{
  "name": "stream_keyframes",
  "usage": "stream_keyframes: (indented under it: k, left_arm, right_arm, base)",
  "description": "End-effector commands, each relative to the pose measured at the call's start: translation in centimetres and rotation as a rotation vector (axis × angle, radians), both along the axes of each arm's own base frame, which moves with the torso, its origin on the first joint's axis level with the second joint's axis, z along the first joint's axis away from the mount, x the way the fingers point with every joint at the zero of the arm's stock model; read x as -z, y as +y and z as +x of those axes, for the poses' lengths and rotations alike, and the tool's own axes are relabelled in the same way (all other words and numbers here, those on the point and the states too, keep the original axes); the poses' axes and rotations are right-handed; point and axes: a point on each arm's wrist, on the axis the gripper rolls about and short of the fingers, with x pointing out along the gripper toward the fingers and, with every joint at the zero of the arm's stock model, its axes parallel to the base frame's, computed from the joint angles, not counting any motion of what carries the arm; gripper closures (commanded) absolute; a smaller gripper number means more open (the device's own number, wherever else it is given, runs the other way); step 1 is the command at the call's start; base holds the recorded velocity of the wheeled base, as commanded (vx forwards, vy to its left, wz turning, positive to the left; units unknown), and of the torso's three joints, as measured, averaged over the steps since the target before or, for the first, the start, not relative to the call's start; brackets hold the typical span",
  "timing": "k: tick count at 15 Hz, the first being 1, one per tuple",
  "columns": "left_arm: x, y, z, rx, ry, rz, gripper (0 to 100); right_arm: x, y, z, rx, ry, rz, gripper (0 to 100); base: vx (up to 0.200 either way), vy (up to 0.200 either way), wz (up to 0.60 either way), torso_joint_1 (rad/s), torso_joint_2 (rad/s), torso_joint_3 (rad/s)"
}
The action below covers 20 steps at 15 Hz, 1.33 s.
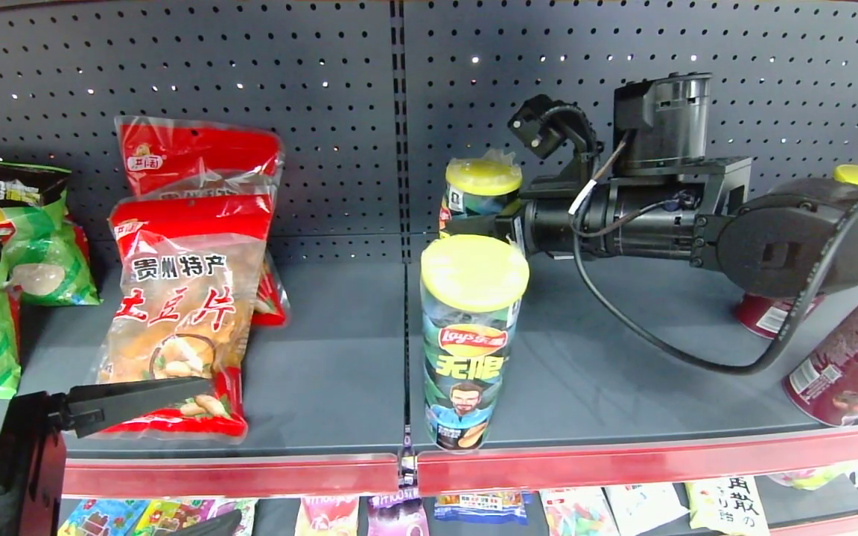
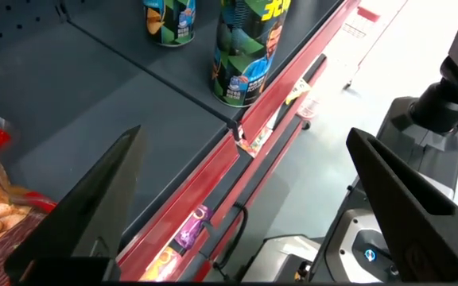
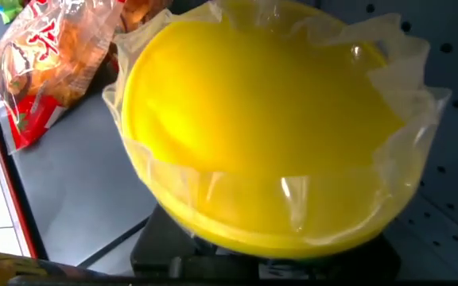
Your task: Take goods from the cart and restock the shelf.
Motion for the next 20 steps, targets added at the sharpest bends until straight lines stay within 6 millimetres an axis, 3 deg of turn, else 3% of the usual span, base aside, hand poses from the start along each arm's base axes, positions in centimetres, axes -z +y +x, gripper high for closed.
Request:
stream_keyframes:
  k: [1, 2, 8, 14, 20]
  left_arm:
    - [0.1, -0.1, 0.1, 0.001, 0.006, 0.002, 0]
    - [0.1, -0.1, 0.2, 0.001, 0.007, 0.003, 0]
    - [0.1, -0.1, 0.2, 0.001, 0.01, 0.004, 0]
    - [0.1, -0.8, 1.9, -0.022, 0.042, 0.029, 0]
    - [-0.2, -1.9, 4.5, -0.062, 0.07, 0.066, 0]
  right_arm:
    - [-0.2, 0.0, -0.3, -0.004, -0.001, 0.001, 100]
    - [-0.2, 0.0, -0.7, -0.003, 0.0, -0.003, 0]
    - [-1.0, -0.4, -1.9, 0.024, 0.009, 0.02, 0]
    - [-0.3, -4.2, -6.5, 0.103, 0.043, -0.016, 0]
    - [1.9, -8.5, -12.6, 0.168, 0.077, -0.065, 0]
  base:
    - [0.0, 0.0, 0.0, 0.0, 0.0, 0.0]
    - [0.0, 0.0, 0.0, 0.0, 0.0, 0.0]
    - [0.0, 0.0, 0.0, 0.0, 0.0, 0.0]
    - [0.0, 0.0, 0.0, 0.0, 0.0, 0.0]
    - [0.0, 0.0, 0.0, 0.0, 0.0, 0.0]
